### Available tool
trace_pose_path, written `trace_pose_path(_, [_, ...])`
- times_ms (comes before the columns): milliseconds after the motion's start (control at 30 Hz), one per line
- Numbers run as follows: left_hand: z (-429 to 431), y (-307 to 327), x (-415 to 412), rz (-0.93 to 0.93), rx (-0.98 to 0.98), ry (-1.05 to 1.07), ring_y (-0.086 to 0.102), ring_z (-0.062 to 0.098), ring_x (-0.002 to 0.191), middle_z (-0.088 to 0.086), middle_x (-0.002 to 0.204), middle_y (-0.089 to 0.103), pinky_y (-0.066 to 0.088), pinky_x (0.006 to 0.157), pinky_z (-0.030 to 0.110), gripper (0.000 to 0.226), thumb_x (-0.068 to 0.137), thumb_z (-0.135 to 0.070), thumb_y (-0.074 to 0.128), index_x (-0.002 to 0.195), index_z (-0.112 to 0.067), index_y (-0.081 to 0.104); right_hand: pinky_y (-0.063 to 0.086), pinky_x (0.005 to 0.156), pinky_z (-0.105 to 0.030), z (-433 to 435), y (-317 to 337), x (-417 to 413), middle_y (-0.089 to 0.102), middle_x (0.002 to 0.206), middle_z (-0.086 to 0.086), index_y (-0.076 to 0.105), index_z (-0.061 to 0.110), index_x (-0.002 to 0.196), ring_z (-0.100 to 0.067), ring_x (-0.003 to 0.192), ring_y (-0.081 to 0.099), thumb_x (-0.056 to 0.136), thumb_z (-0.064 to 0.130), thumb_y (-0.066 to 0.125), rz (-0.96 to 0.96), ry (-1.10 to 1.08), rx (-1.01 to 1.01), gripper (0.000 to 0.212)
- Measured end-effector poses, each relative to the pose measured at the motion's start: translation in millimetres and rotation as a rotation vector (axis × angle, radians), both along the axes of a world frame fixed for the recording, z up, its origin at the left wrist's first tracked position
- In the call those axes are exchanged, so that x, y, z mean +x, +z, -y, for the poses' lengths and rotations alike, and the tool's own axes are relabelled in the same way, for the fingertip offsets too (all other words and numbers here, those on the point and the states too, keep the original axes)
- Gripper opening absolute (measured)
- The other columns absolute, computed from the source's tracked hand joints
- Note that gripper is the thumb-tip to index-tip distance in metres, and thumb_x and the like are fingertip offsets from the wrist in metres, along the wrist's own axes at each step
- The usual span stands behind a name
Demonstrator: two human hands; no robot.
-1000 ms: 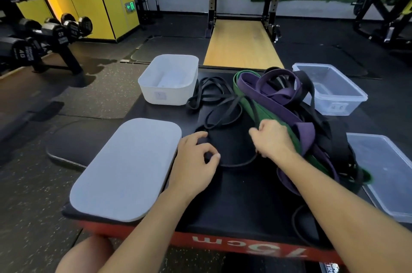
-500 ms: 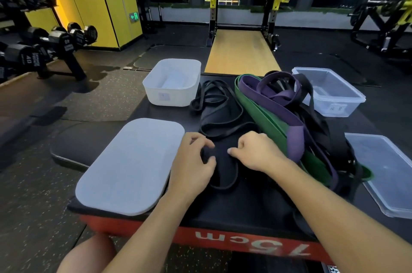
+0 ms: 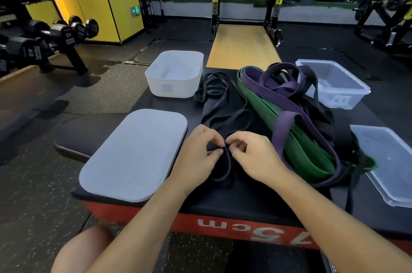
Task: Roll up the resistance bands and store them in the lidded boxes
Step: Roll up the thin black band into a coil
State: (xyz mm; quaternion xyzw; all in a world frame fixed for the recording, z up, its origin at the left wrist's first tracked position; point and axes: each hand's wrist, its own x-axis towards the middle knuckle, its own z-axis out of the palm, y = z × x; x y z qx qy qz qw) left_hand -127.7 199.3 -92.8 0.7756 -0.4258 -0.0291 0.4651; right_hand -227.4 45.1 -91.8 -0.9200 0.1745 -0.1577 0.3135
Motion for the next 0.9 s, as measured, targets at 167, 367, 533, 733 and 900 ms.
trace_pose_path(167, [-5,0,-7,-0.049,0.033,-0.062,0.065,0.005,0.094,-0.011,0.095,0.062,0.057,0.086,0.028,0.023,0.089,-0.010,0.078,0.096,-0.027,0.064,0.049,0.091,-0.033,4,-10,-19,0.056,0.105,0.019,0.057,0.034,0.131,-0.007,0.102,0.050,0.089,0.013,0.067,0.067,0.161,-0.136,0.048])
trace_pose_path(367, [-30,3,-20,-0.061,0.122,-0.223,0.063,0.004,0.109,-0.019,0.109,0.065,0.052,0.096,0.027,0.025,0.084,-0.054,0.078,0.096,-0.036,0.067,0.046,0.088,-0.031,6,-8,-25,0.051,0.100,0.012,0.066,0.028,0.137,-0.013,0.101,0.049,0.096,0.017,0.061,0.051,0.157,-0.331,0.042])
trace_pose_path(533, [-35,5,-24,0.101,0.253,-0.301,0.054,0.001,0.119,-0.026,0.123,0.052,0.049,0.098,0.029,0.044,0.073,-0.065,0.083,0.104,-0.037,0.067,0.047,0.088,-0.028,9,-8,-28,0.050,0.113,0.012,0.068,0.030,0.133,-0.009,0.107,0.047,0.095,0.022,0.066,0.055,0.142,-0.317,0.039])
trace_pose_path(733, [-34,2,-21,0.105,0.185,-0.272,0.057,0.001,0.120,-0.024,0.121,0.057,0.048,0.101,0.029,0.008,0.087,-0.035,0.079,0.093,-0.032,0.074,0.043,0.099,-0.028,16,-9,-31,0.046,0.127,0.011,0.071,0.032,0.128,-0.011,0.116,0.045,0.095,0.013,0.062,0.051,0.257,-0.364,0.040])
trace_pose_path(900, [-30,-5,-12,0.084,0.103,-0.126,0.058,0.002,0.122,-0.022,0.123,0.060,0.045,0.104,0.025,0.016,0.088,-0.015,0.073,0.095,-0.029,0.077,0.041,0.107,-0.033,29,-8,-40,0.047,0.135,0.006,0.072,0.027,0.116,-0.014,0.126,0.044,0.094,0.020,0.063,0.070,0.204,-0.402,0.026])
